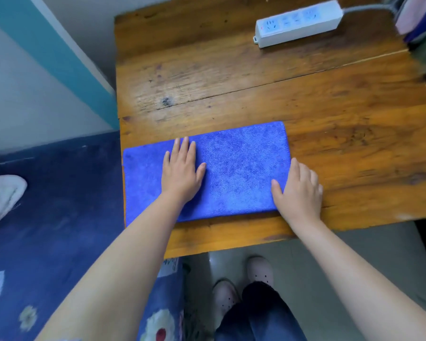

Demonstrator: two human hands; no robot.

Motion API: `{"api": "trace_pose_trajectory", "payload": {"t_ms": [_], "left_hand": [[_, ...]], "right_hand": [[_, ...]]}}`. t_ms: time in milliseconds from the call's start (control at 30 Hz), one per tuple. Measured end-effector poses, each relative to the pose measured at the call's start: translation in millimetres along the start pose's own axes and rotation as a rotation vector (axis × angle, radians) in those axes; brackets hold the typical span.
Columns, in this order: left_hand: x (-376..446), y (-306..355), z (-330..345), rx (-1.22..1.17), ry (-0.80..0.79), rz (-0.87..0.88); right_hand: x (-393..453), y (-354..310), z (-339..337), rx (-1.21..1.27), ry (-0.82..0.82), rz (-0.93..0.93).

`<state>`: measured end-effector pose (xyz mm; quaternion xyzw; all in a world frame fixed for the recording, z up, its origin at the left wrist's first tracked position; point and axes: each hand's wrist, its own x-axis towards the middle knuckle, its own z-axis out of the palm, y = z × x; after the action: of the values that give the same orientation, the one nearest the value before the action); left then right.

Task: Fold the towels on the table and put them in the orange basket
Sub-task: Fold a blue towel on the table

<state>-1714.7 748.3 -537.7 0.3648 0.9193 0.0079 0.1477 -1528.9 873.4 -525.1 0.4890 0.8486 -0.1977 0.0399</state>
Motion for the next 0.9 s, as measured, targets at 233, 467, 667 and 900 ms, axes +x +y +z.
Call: {"api": "trace_pose_trajectory", "payload": {"t_ms": [233, 467, 667, 900], "left_hand": [[-5.8, 3.8, 14.7, -0.015, 0.004, -0.101], [-6.1, 4.2, 15.6, -0.018, 0.007, -0.091], [-7.4, -10.2, 14.6, -0.028, -0.026, 0.006], [-14.9, -30.6, -7.3, -0.254, 0.013, -0.055]], "right_hand": [[-20.2, -2.5, 5.9, 0.043, -0.032, 0.149], [-14.2, -13.5, 1.7, 0.089, -0.027, 0.344], [-12.8, -23.9, -2.2, 0.132, 0.043, 0.388], [-37.6, -70.3, -13.6, 0.365, 0.307, 0.058]]}}
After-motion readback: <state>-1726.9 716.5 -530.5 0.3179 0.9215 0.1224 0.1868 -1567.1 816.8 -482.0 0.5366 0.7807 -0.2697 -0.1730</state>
